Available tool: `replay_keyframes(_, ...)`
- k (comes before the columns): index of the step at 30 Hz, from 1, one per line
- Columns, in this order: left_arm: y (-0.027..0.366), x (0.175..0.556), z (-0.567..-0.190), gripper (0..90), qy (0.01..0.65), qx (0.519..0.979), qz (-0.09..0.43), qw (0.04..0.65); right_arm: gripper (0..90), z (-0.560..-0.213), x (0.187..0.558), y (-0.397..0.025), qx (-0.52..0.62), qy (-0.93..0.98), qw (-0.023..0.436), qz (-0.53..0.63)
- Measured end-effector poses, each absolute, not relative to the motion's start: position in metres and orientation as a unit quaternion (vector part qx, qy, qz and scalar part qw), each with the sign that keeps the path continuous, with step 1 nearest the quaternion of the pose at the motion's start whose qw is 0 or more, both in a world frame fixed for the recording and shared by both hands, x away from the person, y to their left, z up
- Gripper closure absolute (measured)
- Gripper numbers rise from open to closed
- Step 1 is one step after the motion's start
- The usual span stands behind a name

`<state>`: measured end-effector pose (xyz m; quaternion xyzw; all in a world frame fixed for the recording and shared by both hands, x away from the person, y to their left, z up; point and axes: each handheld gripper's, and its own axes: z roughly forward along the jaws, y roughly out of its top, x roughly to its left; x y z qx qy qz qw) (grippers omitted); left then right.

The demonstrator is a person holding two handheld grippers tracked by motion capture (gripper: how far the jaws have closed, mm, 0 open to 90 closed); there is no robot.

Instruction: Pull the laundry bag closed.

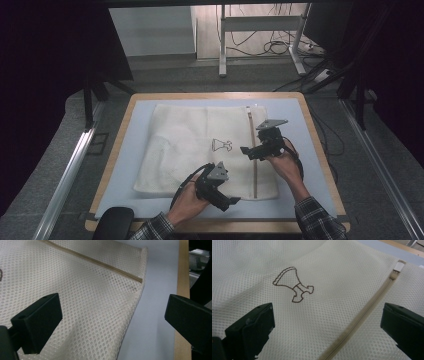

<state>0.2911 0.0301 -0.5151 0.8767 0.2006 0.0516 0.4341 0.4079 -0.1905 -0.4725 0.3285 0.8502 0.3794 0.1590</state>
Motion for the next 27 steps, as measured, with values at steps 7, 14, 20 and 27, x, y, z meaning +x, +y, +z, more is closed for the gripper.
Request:
replay_keyframes(7, 0.039, 0.294, -0.511, 2.0, 0.208, 0.87, 0.053, 0.443, 0.0, -0.474, 0.395, -0.187, 0.318, 0.855, 0.164, 0.376)
replay_keyframes(14, 0.045, 0.296, -0.509, 2.4, 0.218, 0.865, 0.056, 0.448, 0.0, -0.475, 0.382, -0.186, 0.309, 0.857, 0.166, 0.377)
replay_keyframes(20, 0.05, 0.296, -0.509, 2.3, 0.22, 0.867, 0.065, 0.443, 0.0, -0.478, 0.371, -0.185, 0.302, 0.86, 0.168, 0.374)
replay_keyframes(27, 0.058, 0.295, -0.508, 2.2, 0.224, 0.868, 0.075, 0.437, 0.0, -0.48, 0.36, -0.186, 0.302, 0.86, 0.163, 0.378)
